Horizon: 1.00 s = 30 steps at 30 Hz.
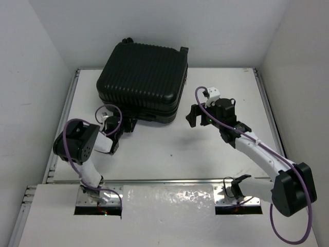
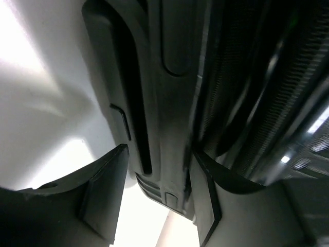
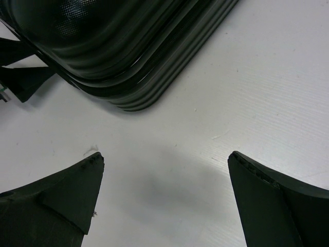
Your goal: Pack the luggage
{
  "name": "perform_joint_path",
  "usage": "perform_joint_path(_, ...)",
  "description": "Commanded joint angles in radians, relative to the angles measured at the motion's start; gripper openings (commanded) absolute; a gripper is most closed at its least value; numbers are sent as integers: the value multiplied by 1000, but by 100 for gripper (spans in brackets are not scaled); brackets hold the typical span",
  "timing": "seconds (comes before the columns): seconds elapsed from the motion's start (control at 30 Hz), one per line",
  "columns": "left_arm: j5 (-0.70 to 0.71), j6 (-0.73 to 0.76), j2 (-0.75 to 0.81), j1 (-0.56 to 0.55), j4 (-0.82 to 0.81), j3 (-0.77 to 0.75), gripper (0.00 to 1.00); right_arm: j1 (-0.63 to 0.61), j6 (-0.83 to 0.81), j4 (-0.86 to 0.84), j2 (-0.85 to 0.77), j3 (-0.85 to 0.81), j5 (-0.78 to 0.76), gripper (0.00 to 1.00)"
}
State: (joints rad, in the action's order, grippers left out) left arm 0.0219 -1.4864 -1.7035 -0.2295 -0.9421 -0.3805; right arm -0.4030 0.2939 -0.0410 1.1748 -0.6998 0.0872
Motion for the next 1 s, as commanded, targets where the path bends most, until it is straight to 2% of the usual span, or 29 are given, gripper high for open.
perform_joint_path(0.0,7,6,-50,-5,-194,-49,48,1,-9,-65,-21,14,26,99)
perform_joint_path(0.1,-7,8,-90,-7,-235,-64,48,1,-4,-74,-15,19,36,99)
perform_joint_path(0.17,-17,8,-125,-5,-193,-98,28,1,-1,-82,-12,22,40,99)
perform_joint_path(0.2,-20,5,-140,-4,-193,-106,24,1,1,-85,-10,23,40,99)
perform_joint_path(0.27,-56,-9,-185,-5,-224,-110,4,1,4,-92,-7,26,43,99)
perform_joint_path(0.3,-71,-24,-199,-5,-239,-107,0,1,4,-94,-6,26,43,99)
perform_joint_path(0.37,-91,-23,-214,-4,-213,-112,0,1,4,-94,0,22,42,99)
perform_joint_path(0.43,-99,-15,-199,-4,-102,-100,0,1,4,-88,5,13,40,99)
perform_joint_path(0.63,58,12,65,61,285,21,0,1,1,-66,9,-23,16,99)
perform_joint_path(0.8,112,72,264,229,558,-7,0,1,17,-83,19,-21,16,99)
perform_joint_path(0.9,98,167,288,411,689,-115,0,1,22,-83,34,-35,29,99)
perform_joint_path(0.97,81,208,268,473,777,-226,0,1,22,-82,42,-44,32,99)
